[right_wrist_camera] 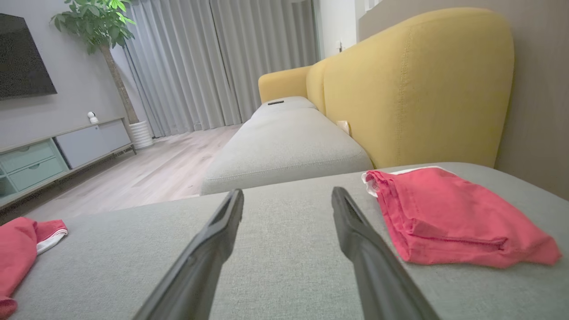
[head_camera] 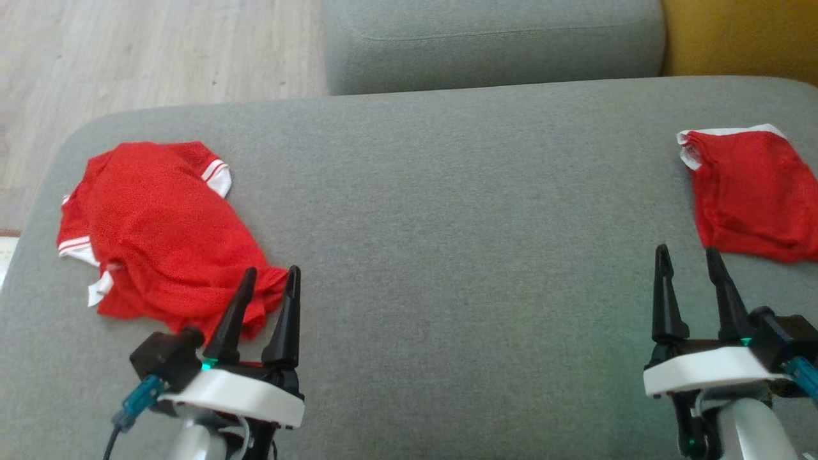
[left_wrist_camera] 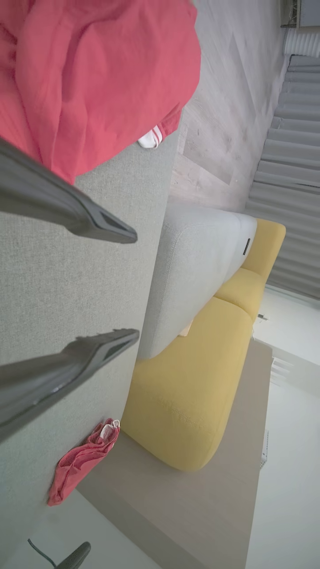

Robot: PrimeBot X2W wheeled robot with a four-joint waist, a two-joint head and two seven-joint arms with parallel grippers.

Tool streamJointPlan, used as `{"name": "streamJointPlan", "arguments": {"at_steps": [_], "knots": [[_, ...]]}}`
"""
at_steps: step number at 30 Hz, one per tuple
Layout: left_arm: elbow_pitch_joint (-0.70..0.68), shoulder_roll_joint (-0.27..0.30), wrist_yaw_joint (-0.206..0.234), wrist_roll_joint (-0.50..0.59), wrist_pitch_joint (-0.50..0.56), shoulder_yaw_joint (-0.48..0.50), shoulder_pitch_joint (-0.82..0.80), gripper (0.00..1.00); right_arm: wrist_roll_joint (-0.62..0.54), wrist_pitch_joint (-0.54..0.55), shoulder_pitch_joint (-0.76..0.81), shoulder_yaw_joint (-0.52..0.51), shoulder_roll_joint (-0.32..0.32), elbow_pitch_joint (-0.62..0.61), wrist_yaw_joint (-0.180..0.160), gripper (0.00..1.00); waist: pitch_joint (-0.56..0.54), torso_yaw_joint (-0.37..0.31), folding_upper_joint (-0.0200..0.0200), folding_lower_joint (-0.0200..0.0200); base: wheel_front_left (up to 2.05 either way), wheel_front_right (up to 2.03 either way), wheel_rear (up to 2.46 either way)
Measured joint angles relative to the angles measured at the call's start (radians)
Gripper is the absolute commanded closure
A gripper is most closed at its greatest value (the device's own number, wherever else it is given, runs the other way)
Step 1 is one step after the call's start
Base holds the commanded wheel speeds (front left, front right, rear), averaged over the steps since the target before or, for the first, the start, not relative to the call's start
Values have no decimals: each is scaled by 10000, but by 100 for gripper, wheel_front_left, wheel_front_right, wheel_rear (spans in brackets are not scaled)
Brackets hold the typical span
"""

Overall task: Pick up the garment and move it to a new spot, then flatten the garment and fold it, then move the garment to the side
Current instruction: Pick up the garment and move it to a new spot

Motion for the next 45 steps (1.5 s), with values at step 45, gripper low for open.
{"name": "streamJointPlan", "arguments": {"at_steps": [45], "knots": [[704,23,4,685,-2,1919,-945,0,251,12,-177,1812,4,468,0,0,848,3420,0,0,0,0,0]]}}
